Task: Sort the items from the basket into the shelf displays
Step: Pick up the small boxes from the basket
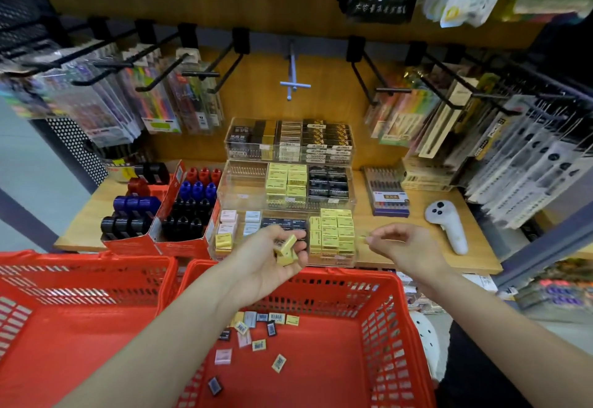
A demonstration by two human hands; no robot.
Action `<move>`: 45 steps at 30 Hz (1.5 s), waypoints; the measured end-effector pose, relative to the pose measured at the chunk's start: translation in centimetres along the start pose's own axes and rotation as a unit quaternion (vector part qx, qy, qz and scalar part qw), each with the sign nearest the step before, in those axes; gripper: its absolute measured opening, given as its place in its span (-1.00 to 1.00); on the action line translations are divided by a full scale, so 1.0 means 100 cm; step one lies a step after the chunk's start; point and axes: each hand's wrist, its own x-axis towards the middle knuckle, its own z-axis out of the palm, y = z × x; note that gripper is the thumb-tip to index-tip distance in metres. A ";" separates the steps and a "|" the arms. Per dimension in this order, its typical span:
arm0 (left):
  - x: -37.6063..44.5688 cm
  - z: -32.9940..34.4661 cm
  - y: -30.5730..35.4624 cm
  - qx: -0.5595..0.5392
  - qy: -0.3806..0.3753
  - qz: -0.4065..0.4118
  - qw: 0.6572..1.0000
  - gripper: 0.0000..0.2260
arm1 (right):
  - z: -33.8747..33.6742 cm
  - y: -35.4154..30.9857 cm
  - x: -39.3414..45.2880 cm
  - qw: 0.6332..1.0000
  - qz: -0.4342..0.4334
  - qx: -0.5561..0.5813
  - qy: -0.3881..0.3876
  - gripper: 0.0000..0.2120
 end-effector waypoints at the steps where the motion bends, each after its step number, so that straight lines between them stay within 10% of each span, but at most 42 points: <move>1: 0.002 0.001 0.000 -0.001 -0.004 -0.001 1.000 -0.77 | 0.002 0.006 0.004 0.998 -0.021 -0.059 0.007 -0.91; 7: 0.013 -0.001 -0.012 0.356 -0.012 0.106 0.928 -0.74 | 0.024 0.040 0.016 0.989 -0.068 -0.131 -0.007 -0.81; 16: 0.022 -0.005 -0.019 0.459 0.020 0.223 0.860 -0.73 | 0.029 0.050 0.026 0.988 -0.097 -0.116 0.032 -0.83; 20: 0.021 -0.003 -0.021 0.451 0.007 0.221 0.865 -0.77 | 0.032 0.050 0.027 0.986 -0.105 -0.122 0.047 -0.85; 24: 0.018 0.000 -0.023 0.219 -0.021 0.107 0.970 -0.76 | 0.038 0.051 0.024 0.980 -0.126 -0.139 0.067 -0.86; 27: 0.014 0.000 -0.023 0.194 -0.028 0.082 0.977 -0.69 | 0.039 0.050 0.020 0.980 -0.117 -0.143 0.071 -0.85; 31: 0.003 0.000 -0.022 0.484 -0.037 0.205 0.850 -0.67 | 0.030 0.025 0.007 0.984 -0.093 -0.142 0.049 -0.89; 37: -0.014 0.008 -0.024 0.575 -0.072 0.370 0.726 -0.67 | 0.028 -0.037 -0.046 0.952 0.072 0.118 -0.273 -0.67; 39: -0.020 0.011 -0.024 0.549 -0.078 0.379 0.741 -0.66 | 0.027 -0.049 -0.058 0.956 0.065 0.149 -0.245 -0.73; 45: -0.039 0.005 -0.017 0.118 -0.046 0.195 0.973 -0.63 | 0.008 -0.068 -0.076 0.986 -0.122 -0.046 -0.107 -0.69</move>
